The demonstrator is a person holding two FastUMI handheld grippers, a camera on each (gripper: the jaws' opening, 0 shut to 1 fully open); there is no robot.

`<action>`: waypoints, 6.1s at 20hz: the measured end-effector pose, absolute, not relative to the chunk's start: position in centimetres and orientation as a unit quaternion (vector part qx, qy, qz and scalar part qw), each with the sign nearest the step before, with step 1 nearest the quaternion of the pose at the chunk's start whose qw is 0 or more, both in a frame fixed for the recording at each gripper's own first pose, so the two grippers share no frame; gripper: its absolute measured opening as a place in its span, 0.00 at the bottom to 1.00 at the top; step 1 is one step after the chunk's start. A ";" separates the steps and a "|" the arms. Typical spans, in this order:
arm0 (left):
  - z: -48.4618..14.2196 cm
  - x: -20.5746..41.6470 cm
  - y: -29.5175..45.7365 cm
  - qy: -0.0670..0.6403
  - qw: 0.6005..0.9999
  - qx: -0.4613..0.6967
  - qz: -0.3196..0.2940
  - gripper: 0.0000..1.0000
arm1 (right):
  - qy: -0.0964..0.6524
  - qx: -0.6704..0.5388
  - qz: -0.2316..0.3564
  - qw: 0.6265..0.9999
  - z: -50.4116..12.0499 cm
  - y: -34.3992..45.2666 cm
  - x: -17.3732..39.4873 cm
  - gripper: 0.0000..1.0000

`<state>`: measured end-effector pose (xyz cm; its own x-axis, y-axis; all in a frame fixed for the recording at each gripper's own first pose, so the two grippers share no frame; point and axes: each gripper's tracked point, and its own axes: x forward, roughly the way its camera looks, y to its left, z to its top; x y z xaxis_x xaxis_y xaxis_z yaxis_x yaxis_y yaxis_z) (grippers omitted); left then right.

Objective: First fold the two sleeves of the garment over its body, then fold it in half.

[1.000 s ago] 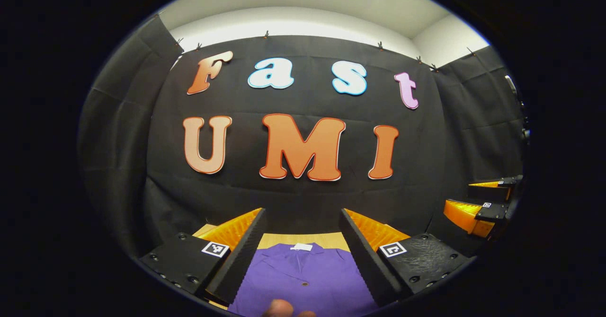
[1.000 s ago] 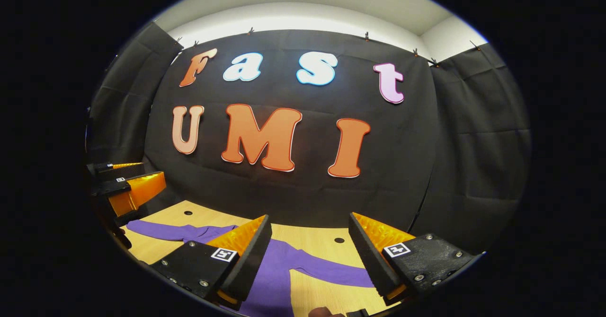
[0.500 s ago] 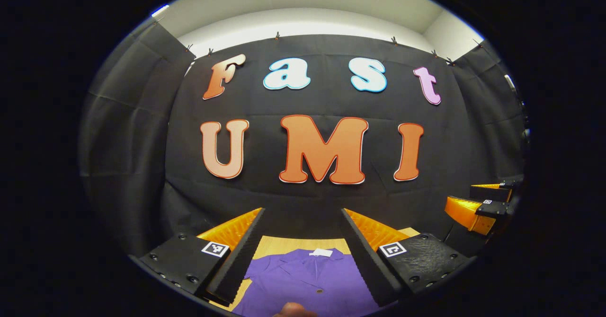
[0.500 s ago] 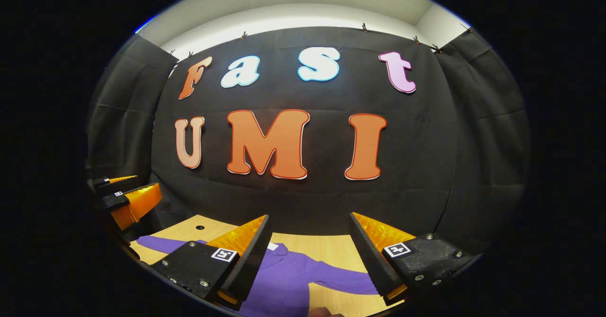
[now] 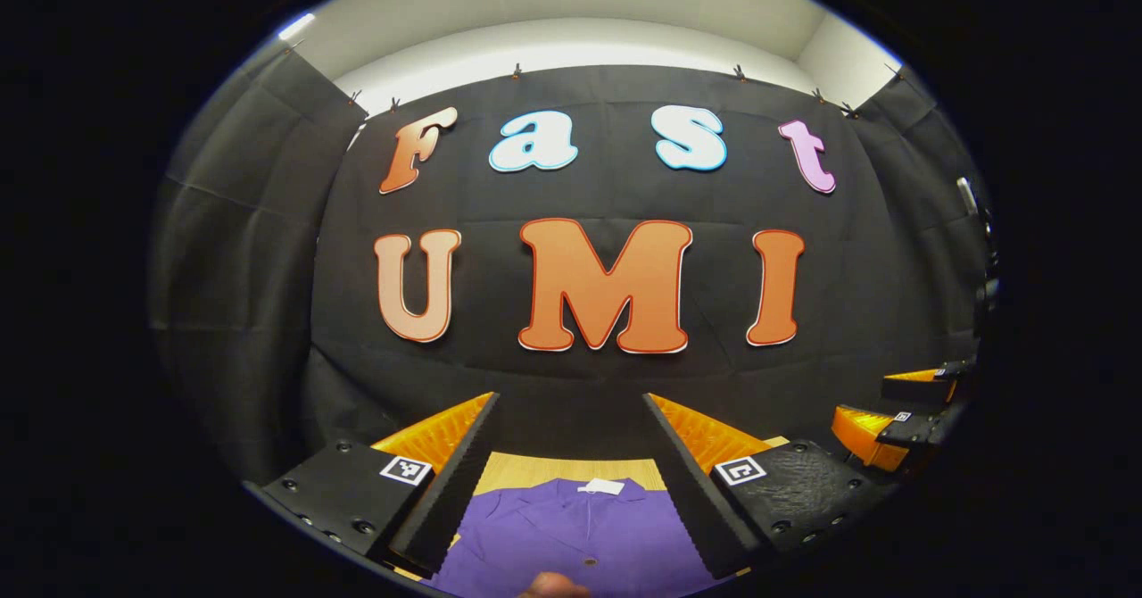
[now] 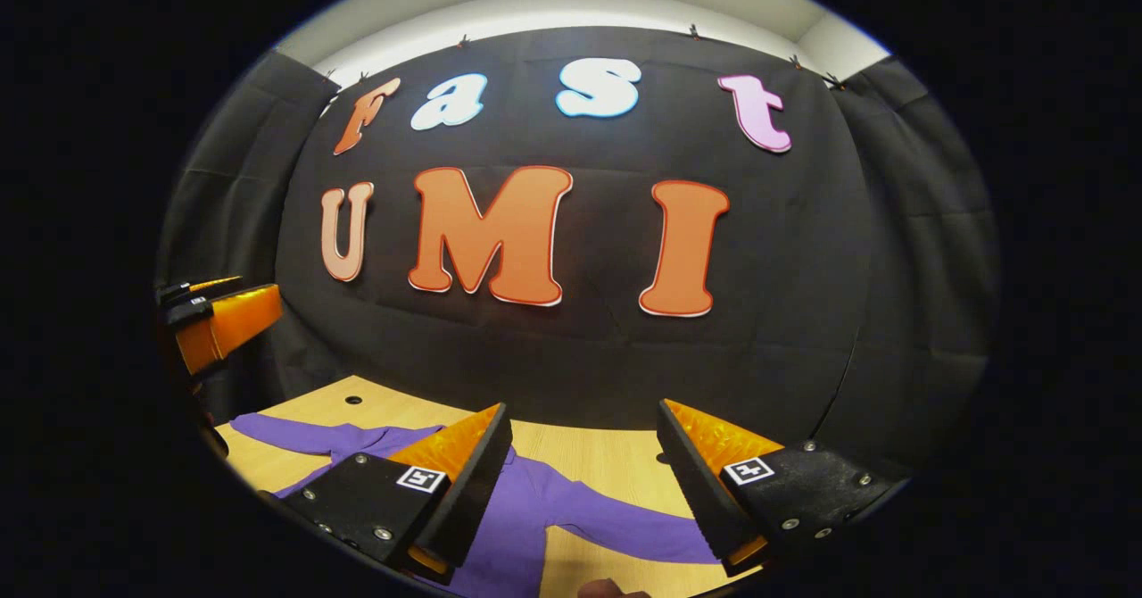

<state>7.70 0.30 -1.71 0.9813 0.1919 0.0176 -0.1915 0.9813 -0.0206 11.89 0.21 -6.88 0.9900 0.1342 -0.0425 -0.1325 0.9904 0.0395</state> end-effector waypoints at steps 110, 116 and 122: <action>-21.0 4.6 38.3 0.276 0.919 -0.026 0.279 0.99 | 0.216 0.110 0.195 0.950 -3.1 20.4 25.1 0.95; -26.2 3.4 44.4 0.364 0.882 -0.076 0.289 0.99 | 0.162 0.082 0.121 0.976 -1.1 14.3 23.1 0.95; -32.3 3.5 46.7 0.443 0.846 -0.120 0.273 0.99 | 0.135 0.075 0.081 0.985 -0.2 12.3 21.2 0.95</action>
<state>3.51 46.66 -32.35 0.4585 0.3559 -0.8143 -0.5681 0.8220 0.0395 21.19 12.30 -0.20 0.9506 0.1789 -0.2536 -0.1386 0.9759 0.1688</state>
